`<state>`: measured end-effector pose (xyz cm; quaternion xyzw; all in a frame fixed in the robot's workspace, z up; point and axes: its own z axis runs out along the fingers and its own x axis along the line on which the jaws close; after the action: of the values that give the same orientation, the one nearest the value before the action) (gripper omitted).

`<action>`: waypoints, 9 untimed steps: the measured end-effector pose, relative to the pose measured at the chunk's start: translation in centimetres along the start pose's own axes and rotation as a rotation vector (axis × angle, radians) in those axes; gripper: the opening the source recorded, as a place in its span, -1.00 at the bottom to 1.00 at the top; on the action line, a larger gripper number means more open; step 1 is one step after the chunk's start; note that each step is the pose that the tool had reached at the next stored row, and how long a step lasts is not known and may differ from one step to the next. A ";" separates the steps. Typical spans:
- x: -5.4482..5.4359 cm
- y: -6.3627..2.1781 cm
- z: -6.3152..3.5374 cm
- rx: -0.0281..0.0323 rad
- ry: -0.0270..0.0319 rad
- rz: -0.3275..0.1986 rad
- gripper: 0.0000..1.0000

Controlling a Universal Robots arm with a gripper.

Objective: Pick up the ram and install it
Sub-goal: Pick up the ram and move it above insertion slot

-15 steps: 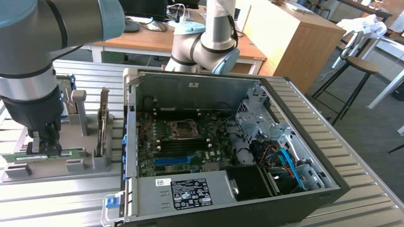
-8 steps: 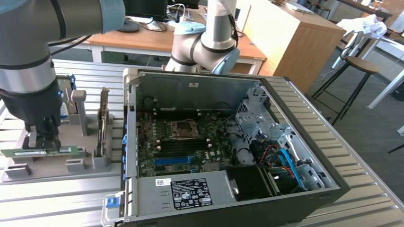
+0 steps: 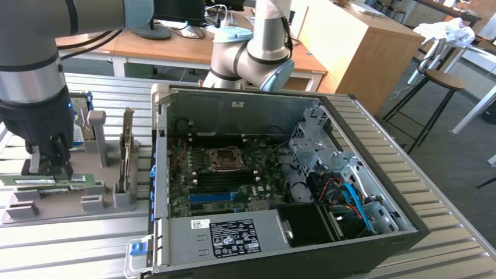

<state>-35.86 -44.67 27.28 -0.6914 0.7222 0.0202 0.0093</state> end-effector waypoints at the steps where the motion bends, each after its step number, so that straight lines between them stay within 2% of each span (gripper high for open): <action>1: 0.0 0.00 -0.19 0.0002 0.0000 0.005 -0.77; 9: -0.1 0.03 -2.09 0.0018 -0.0006 0.043 -0.77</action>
<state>-35.86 -44.67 29.38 -0.6756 0.7369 0.0199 0.0097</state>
